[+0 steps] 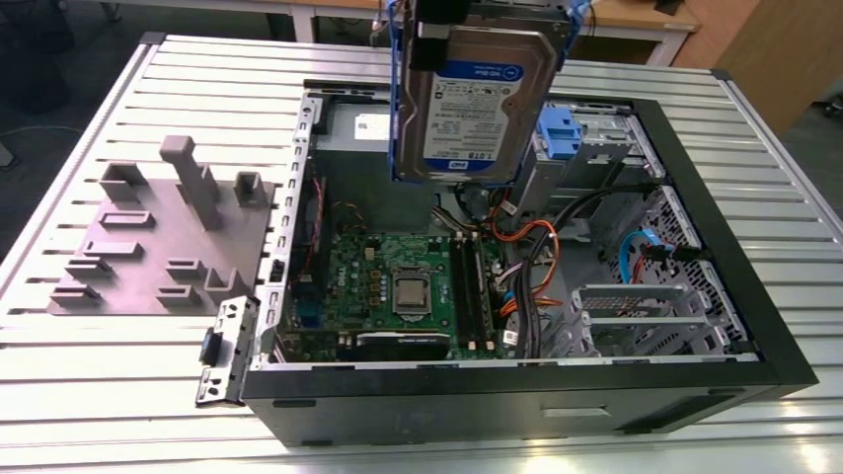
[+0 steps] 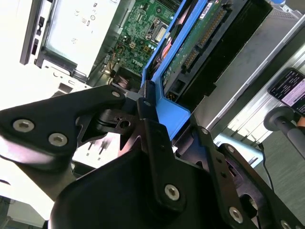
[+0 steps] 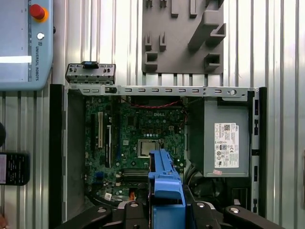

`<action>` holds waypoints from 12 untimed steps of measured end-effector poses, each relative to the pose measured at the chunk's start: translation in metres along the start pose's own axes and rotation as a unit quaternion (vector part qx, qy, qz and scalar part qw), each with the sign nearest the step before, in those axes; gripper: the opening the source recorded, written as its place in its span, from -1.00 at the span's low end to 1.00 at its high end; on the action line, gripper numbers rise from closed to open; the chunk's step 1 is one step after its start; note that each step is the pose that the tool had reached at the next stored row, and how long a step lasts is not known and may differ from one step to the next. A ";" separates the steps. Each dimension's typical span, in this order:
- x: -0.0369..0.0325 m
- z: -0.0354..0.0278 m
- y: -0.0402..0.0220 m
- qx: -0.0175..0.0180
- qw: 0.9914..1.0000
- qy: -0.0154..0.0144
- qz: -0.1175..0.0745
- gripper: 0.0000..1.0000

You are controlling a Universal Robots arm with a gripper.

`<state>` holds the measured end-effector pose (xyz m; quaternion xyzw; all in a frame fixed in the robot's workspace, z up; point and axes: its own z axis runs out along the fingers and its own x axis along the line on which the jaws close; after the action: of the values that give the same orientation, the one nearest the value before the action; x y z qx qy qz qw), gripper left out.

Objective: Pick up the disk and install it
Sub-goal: 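Insert the disk into the insertion slot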

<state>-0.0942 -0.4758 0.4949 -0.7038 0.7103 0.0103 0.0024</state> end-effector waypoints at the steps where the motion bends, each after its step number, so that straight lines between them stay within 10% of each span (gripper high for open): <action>1: 0.0000 0.0000 -0.0008 0.000 1.000 0.000 0.000 -0.27; 12: 0.0007 0.0004 -0.0126 0.000 1.000 0.000 0.000 -0.27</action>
<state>-0.0816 -0.4767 0.4944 -0.7038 0.7103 0.0103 0.0024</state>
